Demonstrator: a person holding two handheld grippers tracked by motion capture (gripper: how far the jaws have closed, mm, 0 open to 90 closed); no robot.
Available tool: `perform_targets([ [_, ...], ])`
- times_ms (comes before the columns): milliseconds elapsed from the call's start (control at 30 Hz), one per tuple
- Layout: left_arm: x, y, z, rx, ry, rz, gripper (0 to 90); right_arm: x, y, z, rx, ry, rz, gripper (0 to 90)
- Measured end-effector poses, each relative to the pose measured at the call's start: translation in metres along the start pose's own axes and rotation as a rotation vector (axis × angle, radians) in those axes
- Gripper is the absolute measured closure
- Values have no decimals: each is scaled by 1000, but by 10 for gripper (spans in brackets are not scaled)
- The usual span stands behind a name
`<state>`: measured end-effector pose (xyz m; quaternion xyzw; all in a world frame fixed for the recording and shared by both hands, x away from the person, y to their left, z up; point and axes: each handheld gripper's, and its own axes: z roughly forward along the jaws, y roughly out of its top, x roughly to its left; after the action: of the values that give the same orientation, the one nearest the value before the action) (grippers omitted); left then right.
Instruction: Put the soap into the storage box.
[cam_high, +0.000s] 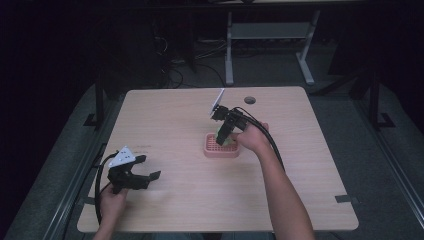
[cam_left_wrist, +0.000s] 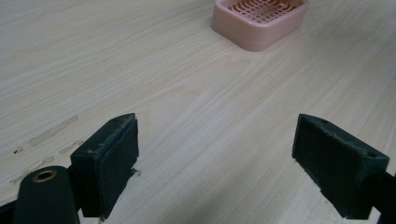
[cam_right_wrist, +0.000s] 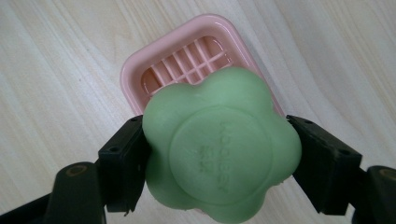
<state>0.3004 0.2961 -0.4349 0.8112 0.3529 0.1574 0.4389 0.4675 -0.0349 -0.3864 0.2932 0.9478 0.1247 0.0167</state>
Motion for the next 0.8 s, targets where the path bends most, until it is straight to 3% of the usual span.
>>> perform_targets([
  [800,-1,0,1,-1,-4,-2,144,0,6,29,67,-14,6,256],
])
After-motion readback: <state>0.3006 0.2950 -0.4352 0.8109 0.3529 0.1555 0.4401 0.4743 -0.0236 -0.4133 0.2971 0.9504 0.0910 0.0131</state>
